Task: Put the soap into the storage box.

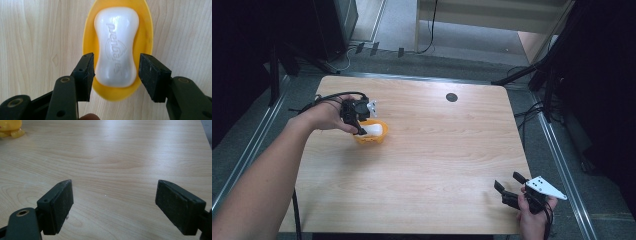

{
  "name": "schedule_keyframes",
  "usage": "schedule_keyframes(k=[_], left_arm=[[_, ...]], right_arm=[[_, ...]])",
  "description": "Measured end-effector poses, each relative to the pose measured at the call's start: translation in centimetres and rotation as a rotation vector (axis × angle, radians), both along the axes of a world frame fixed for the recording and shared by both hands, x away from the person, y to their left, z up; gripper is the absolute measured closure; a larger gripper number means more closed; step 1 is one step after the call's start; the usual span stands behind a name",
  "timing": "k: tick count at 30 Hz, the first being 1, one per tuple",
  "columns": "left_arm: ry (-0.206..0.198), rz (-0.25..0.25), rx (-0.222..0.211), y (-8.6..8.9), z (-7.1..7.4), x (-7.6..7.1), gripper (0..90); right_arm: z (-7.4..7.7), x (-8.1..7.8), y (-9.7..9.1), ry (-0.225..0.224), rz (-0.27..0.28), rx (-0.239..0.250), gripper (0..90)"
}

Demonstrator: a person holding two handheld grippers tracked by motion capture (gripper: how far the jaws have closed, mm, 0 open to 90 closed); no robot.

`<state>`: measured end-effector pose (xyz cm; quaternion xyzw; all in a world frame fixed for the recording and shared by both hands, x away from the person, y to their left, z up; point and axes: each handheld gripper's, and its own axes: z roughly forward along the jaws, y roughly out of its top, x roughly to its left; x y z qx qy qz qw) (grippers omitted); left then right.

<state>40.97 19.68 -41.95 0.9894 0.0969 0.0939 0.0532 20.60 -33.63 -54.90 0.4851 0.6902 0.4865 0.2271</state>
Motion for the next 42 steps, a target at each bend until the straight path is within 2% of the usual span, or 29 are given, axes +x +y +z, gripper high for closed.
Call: schedule_keyframes(k=[8,11,14,19,29,35,40,42], left_arm=[[-0.009,0.028,-0.035,1.8,0.3,-1.2,46.7],[0.003,0.040,-0.033,2.4,0.2,-1.8,46.0],[0.015,0.052,-0.050,3.0,0.1,-2.3,45.2],[0.027,0.054,-0.036,3.7,0.0,-3.2,44.9],[0.025,0.061,-0.051,4.8,-0.8,-5.1,41.8],[0.029,0.086,-0.078,5.3,-1.9,-6.3,39.4],[-0.002,0.106,-0.121,5.7,-2.6,-7.7,34.4],[-0.027,0.124,-0.156,5.8,-3.2,-8.7,32.1]], right_arm=[[0.0,0.0,0.0,0.002,-0.001,-0.005,15.9],[0.0,0.0,0.1,0.003,0.000,-0.009,15.9],[0.0,0.0,0.1,0.003,0.000,-0.009,15.9],[0.0,0.0,0.1,0.008,-0.001,-0.009,15.9],[0.0,0.0,0.2,0.007,0.000,-0.009,15.9],[0.0,0.0,0.2,0.007,0.000,-0.014,15.9],[0.0,0.0,0.2,0.007,-0.001,-0.014,15.9],[0.0,0.0,0.2,0.005,0.000,-0.017,15.9]])
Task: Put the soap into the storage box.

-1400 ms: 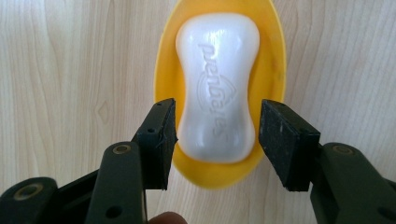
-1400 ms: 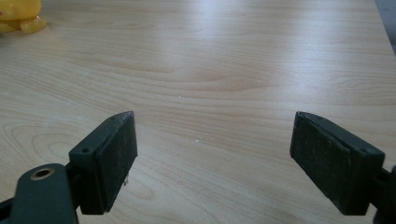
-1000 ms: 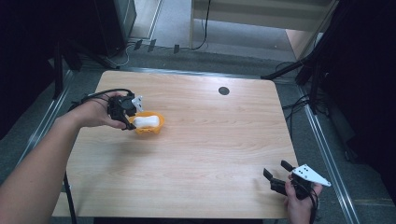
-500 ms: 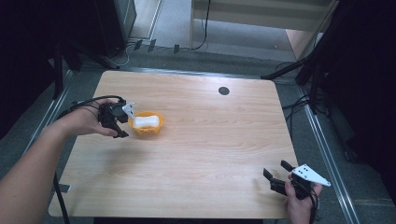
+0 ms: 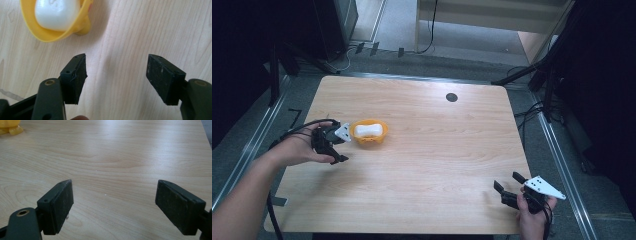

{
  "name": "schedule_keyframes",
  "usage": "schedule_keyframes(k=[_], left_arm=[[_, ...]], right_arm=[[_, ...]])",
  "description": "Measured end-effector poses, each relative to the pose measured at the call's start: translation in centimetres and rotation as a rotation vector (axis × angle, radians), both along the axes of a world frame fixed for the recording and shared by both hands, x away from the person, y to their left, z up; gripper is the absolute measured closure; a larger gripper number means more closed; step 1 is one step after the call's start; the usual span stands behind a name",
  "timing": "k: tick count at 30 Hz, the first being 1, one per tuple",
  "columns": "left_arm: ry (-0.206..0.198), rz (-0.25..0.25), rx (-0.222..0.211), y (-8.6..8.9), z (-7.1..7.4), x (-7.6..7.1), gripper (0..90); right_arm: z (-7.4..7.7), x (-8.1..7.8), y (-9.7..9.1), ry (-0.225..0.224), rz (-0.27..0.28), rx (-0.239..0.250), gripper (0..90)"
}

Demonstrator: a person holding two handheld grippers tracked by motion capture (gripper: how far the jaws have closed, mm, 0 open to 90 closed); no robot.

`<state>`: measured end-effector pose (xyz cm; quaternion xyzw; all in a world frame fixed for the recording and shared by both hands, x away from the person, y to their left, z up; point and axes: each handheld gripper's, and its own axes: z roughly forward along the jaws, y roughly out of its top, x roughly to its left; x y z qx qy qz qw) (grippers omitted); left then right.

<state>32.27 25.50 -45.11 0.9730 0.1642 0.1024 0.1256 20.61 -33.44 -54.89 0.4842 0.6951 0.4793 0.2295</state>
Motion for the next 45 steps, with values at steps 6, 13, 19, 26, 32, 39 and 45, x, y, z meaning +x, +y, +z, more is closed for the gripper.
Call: schedule_keyframes(k=[6,13,19,26,32,39,45], left_arm=[[-0.024,0.049,-0.058,0.6,-1.3,-1.6,23.7],[-0.101,0.171,-0.203,2.5,-2.0,-3.9,13.1],[-0.167,0.265,-0.299,4.0,-2.5,-6.0,7.2],[-0.219,0.368,-0.398,5.2,-4.5,-8.4,5.3],[-0.268,0.437,-0.474,6.1,-5.2,-10.0,5.3],[-0.308,0.523,-0.543,7.2,-6.3,-12.3,2.5],[-0.327,0.574,-0.611,8.2,-6.9,-13.7,1.1]], right_arm=[[0.0,0.0,0.0,-0.001,-0.001,-0.003,16.0],[0.0,0.0,0.0,0.000,-0.003,-0.004,16.0],[0.0,0.0,0.0,0.000,-0.003,-0.005,16.1],[0.0,0.0,0.1,0.000,-0.004,-0.006,16.1],[0.0,0.0,0.1,-0.001,-0.005,-0.007,16.1],[0.0,0.0,0.1,0.001,-0.006,-0.007,16.1],[0.0,0.0,0.0,0.004,-0.010,-0.002,16.1]])
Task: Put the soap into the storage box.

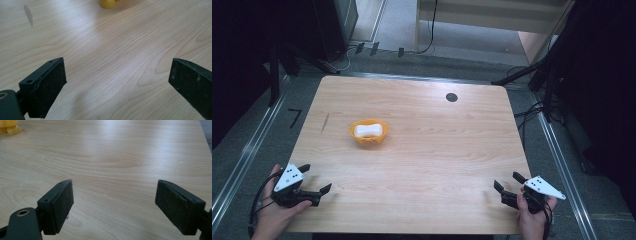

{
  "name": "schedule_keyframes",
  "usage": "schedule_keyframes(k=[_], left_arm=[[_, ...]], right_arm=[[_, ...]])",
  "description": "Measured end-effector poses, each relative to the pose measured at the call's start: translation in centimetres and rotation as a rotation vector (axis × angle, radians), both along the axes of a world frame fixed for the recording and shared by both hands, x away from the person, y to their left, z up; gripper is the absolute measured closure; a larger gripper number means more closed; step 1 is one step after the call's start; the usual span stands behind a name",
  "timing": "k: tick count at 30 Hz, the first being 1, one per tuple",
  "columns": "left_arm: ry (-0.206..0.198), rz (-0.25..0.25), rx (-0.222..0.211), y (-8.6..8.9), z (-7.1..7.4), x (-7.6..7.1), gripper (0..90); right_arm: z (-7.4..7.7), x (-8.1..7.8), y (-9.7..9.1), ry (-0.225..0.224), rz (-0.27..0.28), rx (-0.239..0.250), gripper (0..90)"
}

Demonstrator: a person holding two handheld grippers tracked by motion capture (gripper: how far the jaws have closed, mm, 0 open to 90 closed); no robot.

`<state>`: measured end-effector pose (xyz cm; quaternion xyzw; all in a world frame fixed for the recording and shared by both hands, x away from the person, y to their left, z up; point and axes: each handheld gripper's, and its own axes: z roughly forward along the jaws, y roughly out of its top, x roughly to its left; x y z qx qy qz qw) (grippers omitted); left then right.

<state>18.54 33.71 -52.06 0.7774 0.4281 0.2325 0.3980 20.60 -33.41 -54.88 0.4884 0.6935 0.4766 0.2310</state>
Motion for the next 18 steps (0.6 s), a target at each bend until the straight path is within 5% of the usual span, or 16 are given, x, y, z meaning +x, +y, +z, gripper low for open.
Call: schedule_keyframes(k=[3,6,10,13,18], left_arm=[[-0.055,0.060,-0.072,1.3,0.1,-1.2,0.2],[-0.071,0.092,-0.100,1.8,0.0,-1.5,0.0],[-0.109,0.158,-0.195,2.7,0.0,-1.8,0.0],[-0.106,0.159,-0.218,3.0,0.0,-1.8,0.0],[-0.107,0.164,-0.184,2.6,0.0,-1.8,0.0]], right_arm=[[0.0,0.0,0.0,-0.004,0.002,-0.003,16.1],[0.0,0.0,0.0,-0.001,0.000,0.000,16.1],[0.0,0.0,0.0,0.001,-0.001,0.002,16.1],[0.0,0.0,0.0,0.001,-0.001,0.002,16.1],[0.0,0.0,-0.1,-0.001,0.002,0.011,16.1]])
